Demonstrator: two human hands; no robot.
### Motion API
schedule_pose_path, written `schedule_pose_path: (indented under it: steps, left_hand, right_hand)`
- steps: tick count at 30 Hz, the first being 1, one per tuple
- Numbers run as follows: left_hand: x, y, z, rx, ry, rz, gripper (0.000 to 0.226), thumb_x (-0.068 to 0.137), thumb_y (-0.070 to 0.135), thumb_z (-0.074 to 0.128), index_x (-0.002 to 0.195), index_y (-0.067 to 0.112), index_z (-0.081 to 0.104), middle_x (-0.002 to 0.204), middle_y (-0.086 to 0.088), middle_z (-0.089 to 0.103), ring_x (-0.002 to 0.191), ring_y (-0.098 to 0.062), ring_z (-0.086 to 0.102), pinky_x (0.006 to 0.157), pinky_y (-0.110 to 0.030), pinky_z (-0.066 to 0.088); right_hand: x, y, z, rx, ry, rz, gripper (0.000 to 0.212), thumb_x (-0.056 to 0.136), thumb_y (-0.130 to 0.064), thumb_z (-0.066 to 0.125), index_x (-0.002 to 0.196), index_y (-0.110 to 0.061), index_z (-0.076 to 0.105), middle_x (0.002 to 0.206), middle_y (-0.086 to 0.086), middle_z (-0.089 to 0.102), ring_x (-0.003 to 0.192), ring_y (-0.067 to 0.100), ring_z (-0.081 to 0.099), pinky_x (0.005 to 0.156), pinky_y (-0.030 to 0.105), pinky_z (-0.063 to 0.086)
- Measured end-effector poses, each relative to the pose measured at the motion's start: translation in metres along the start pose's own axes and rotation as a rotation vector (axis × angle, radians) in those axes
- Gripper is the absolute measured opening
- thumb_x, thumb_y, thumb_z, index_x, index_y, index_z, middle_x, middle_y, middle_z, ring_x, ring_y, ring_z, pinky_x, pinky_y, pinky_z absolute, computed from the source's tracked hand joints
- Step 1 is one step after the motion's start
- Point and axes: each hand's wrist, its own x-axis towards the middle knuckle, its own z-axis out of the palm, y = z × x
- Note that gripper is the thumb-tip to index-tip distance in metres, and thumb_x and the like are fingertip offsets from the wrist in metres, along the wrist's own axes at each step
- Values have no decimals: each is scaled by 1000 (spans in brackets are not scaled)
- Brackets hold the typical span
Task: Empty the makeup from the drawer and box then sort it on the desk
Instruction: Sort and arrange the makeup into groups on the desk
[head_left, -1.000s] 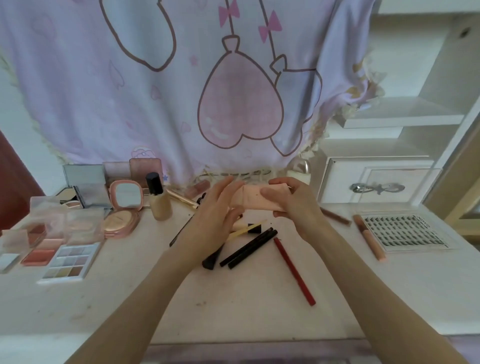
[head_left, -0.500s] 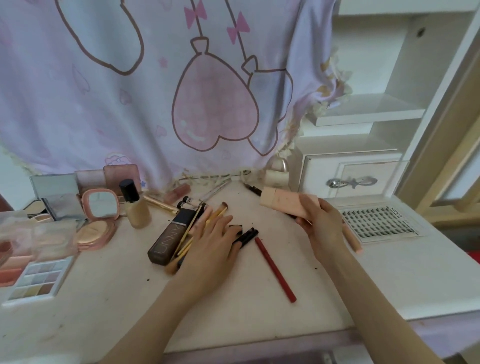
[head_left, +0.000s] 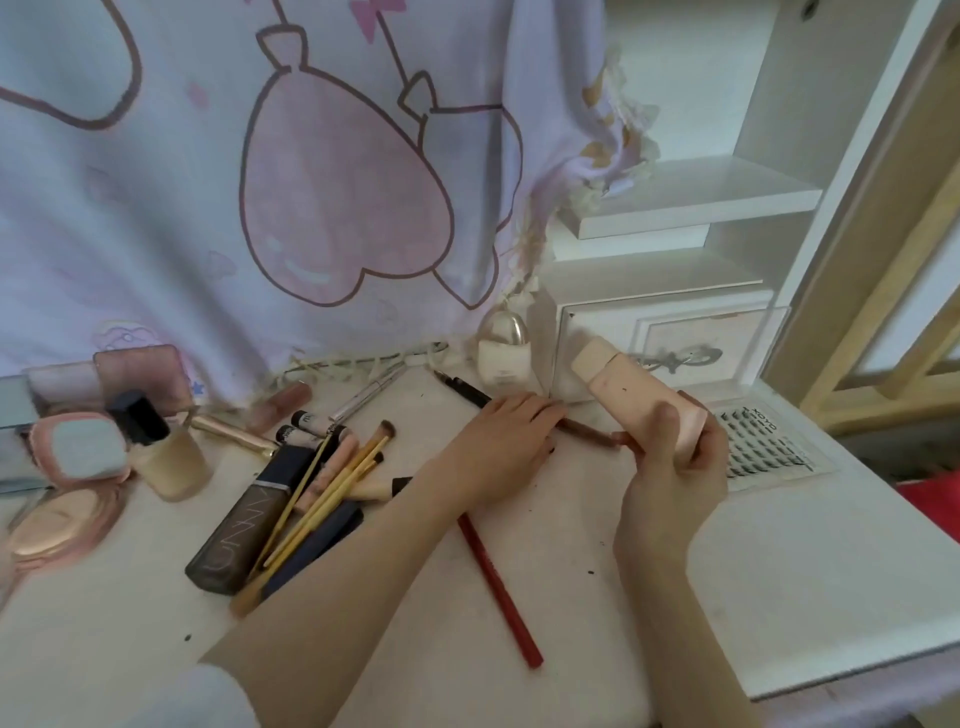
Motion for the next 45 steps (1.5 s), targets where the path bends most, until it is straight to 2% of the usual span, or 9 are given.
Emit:
schedule_pose_path:
  steps: [6, 17, 20, 22, 25, 28, 30, 36, 45]
  left_hand:
    - [-18, -11, 0, -31, -25, -44, 39, 99, 35, 31, 135, 27, 42, 129, -1, 42, 120, -17, 37, 103, -26, 27]
    - [-89, -15, -45, 80, -139, -208, 37, 99, 41, 27, 133, 38, 43, 138, 14, 38, 125, -6, 33, 82, -20, 13]
    - [-96, -16, -44, 86, -106, -229, 37, 99, 42, 26, 130, 38, 45, 140, 14, 38, 129, -8, 31, 83, -22, 16]
    - [-98, -11, -41, 67, -79, -235, 38, 99, 39, 27, 134, 35, 42, 147, 10, 32, 138, -11, 20, 102, -25, 16]
    - [-87, 20, -32, 8, -26, -128, 42, 99, 35, 28, 141, 30, 32, 153, 5, 20, 143, -13, 7, 114, -30, 0]
    - [-62, 66, -17, -86, 23, 82, 47, 97, 37, 24, 143, 27, 30, 155, 2, 14, 144, -17, 4, 117, -36, 0]
    - [-44, 89, -7, -126, 17, 166, 44, 99, 30, 31, 143, 24, 29, 156, 0, 12, 143, -19, 3, 117, -38, 3]
    - [-18, 105, 7, -158, 79, 283, 38, 92, 19, 33, 122, 9, 56, 130, -14, 51, 125, -31, 42, 99, -43, 37]
    - [-14, 87, 8, -105, 109, 275, 20, 77, -9, 59, 86, 8, 58, 108, -11, 58, 97, -28, 55, 71, -35, 50]
  right_hand:
    - [0, -4, 2, 12, -26, 10, 13, 94, -8, 50, 106, -4, 54, 86, -6, 59, 59, 1, 61, 71, 36, 52]
    - [-18, -1, 1, -132, -263, 13, 18, 94, -12, 51, 111, -6, 55, 92, 3, 60, 59, 4, 61, 60, 5, 41]
    - [-12, -6, -6, -134, -229, -10, 19, 92, -10, 53, 110, -7, 58, 86, -8, 60, 71, -2, 58, 72, 15, 45]
    - [-6, -11, -16, -103, -191, -1, 17, 91, -10, 56, 107, -10, 61, 86, -11, 61, 77, -7, 57, 80, 22, 47]
    - [5, -29, -30, 110, -146, 117, 10, 91, -13, 55, 98, -16, 62, 90, -3, 65, 86, 7, 64, 81, 36, 54]
    - [20, -46, -42, 336, -104, 219, 14, 96, -7, 46, 106, -6, 54, 90, 2, 61, 79, 7, 65, 67, 22, 55]
    - [27, -46, -53, 331, -74, 207, 16, 96, -7, 46, 109, -4, 54, 94, 2, 61, 90, 10, 62, 78, 23, 52]
    - [30, -37, -87, 293, -26, 217, 23, 96, -8, 46, 116, 0, 54, 105, 3, 63, 102, 14, 61, 86, 24, 53]
    - [28, -31, -85, 311, -77, 271, 29, 95, -9, 47, 122, 2, 53, 117, 10, 61, 111, 20, 58, 89, 29, 51]
